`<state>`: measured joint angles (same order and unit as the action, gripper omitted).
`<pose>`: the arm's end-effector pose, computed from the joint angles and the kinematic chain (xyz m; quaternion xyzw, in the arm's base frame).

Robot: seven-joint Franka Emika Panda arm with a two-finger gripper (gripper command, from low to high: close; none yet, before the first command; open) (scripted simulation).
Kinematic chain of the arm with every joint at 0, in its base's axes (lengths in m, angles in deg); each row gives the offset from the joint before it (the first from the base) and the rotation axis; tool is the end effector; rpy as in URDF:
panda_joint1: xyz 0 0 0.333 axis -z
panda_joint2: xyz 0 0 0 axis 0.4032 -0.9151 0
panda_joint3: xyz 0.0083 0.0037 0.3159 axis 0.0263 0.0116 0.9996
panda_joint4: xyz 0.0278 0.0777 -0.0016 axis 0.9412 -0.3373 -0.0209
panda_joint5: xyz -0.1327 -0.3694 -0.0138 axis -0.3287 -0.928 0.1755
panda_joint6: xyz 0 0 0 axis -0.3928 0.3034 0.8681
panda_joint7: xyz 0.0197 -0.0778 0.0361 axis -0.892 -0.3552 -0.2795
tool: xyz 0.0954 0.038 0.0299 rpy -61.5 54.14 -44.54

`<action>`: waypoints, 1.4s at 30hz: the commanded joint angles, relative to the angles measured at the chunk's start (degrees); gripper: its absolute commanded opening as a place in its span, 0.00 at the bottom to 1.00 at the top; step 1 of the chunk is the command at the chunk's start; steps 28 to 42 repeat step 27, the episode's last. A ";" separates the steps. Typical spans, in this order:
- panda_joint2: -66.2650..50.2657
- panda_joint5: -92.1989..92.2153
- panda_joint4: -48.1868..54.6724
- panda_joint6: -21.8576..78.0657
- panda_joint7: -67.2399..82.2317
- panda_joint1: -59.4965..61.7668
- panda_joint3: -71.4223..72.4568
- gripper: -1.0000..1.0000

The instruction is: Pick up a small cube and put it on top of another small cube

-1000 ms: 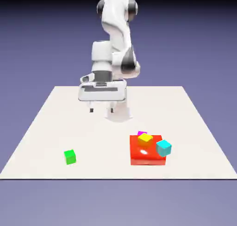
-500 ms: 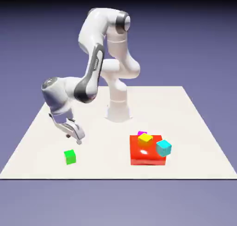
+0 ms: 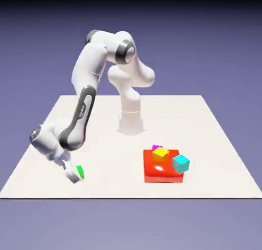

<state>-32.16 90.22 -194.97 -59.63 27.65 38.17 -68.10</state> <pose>0.4571 -0.3009 0.1512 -0.5496 0.7936 0.2565 0.0487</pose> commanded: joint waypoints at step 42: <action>19.71 -7.66 -3.75 4.88 -27.78 -21.84 29.52 1.00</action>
